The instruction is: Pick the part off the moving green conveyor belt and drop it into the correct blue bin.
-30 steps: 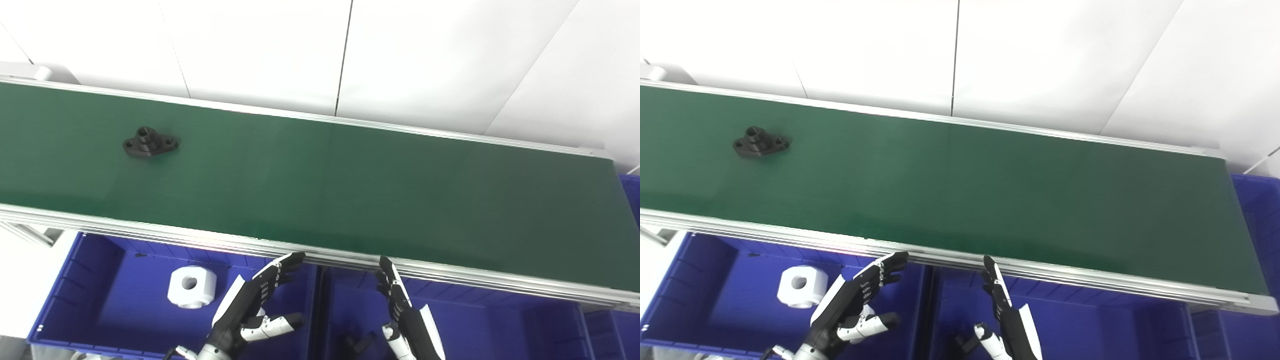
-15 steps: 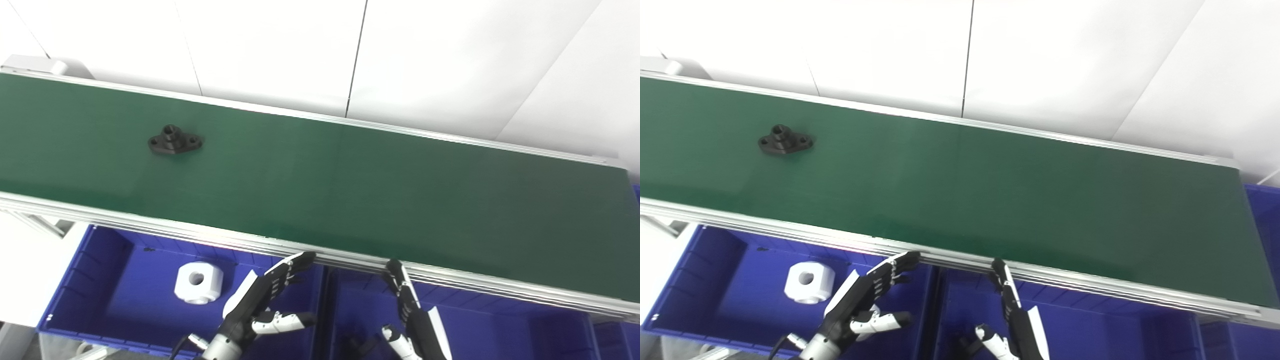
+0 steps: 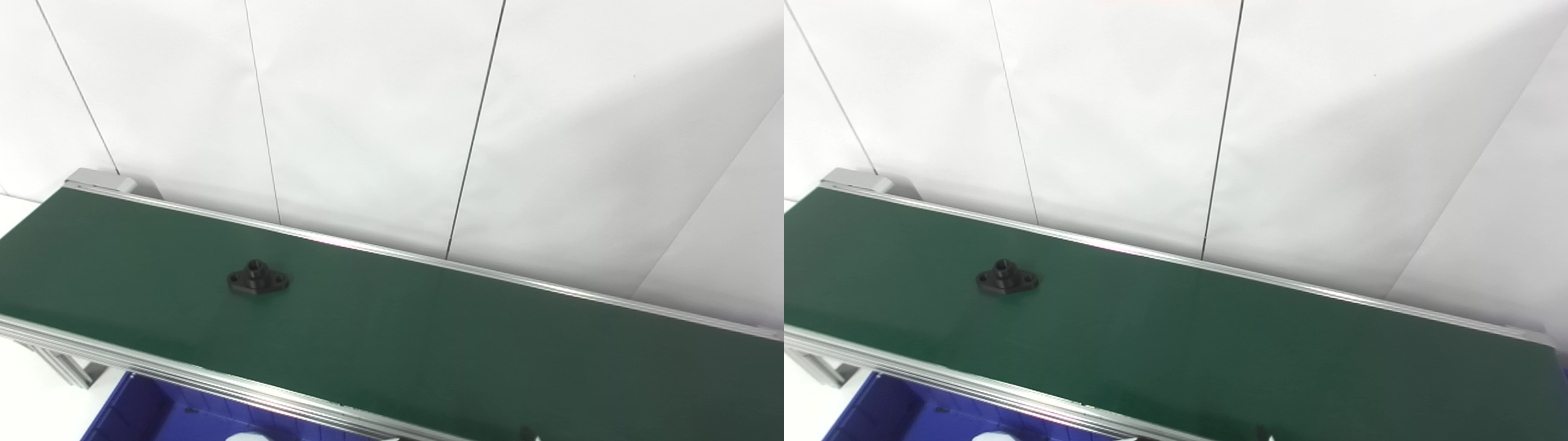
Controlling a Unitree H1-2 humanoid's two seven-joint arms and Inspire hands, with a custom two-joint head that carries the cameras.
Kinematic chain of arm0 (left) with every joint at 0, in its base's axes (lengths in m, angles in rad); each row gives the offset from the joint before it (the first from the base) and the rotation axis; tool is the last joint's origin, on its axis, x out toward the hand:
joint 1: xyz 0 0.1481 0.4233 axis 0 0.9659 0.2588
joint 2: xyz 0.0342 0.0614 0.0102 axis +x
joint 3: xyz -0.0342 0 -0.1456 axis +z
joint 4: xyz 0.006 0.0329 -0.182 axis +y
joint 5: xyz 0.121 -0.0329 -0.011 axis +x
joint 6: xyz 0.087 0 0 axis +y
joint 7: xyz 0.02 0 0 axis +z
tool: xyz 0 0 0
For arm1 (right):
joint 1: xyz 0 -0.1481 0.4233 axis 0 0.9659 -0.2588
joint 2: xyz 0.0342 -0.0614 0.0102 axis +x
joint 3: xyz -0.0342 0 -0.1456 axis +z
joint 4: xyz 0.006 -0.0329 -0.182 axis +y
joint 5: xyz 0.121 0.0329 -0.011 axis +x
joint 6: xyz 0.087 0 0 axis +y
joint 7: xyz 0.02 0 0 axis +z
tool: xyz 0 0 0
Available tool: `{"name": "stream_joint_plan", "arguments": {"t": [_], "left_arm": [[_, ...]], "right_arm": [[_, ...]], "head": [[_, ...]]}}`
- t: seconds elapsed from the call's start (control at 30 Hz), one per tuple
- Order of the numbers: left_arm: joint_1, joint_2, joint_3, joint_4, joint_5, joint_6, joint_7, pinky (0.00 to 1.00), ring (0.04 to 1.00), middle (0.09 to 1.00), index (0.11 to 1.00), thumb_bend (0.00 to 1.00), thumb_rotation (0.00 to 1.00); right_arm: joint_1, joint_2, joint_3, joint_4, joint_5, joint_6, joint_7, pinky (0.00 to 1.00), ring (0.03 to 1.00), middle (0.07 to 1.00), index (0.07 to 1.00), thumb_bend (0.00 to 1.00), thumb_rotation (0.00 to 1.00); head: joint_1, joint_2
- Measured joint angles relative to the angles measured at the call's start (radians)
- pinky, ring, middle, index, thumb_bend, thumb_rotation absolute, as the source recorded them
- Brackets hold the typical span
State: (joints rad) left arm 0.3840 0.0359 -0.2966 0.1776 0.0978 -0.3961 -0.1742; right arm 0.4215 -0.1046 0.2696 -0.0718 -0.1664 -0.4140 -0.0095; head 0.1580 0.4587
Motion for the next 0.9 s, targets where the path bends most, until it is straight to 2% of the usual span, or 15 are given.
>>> {"name": "stream_joint_plan", "arguments": {"t": [0.2,0.43,0.53,0.7,0.9], "left_arm": [[-0.002,-0.009,-0.003,0.010,0.016,-0.003,0.007,0.75,0.864,0.870,0.805,0.83,0.51],[0.008,-0.010,-0.003,-0.009,0.017,-0.002,0.008,0.75,0.860,0.867,0.802,0.86,0.51],[0.011,-0.015,-0.003,-0.008,0.012,-0.007,0.010,0.78,0.868,0.869,0.798,0.86,0.51],[0.015,-0.017,-0.003,-0.012,0.007,-0.020,0.010,0.78,0.868,0.866,0.795,0.85,0.50],[0.017,-0.016,-0.003,-0.018,-0.001,-0.021,0.010,0.77,0.869,0.868,0.807,0.85,0.51]], "right_arm": [[-0.047,0.004,-0.009,-0.060,-0.019,0.001,0.002,0.94,0.972,0.997,1.000,0.83,0.65],[-0.106,0.004,-0.042,-0.078,-0.071,0.015,0.002,0.96,0.982,0.999,0.993,0.87,0.62],[-0.130,0.007,-0.056,-0.084,-0.093,0.037,0.002,0.91,0.955,0.979,0.944,0.90,0.62],[-0.188,0.010,-0.072,-0.106,-0.145,0.053,0.002,0.93,0.949,0.955,0.916,0.91,0.56],[-0.291,0.010,-0.077,-0.084,-0.214,0.088,0.002,0.78,0.887,0.911,0.891,0.96,0.55]], "head": [[0.009,0.014],[0.014,0.031],[0.012,0.038],[0.009,0.046],[0.000,0.051]]}}
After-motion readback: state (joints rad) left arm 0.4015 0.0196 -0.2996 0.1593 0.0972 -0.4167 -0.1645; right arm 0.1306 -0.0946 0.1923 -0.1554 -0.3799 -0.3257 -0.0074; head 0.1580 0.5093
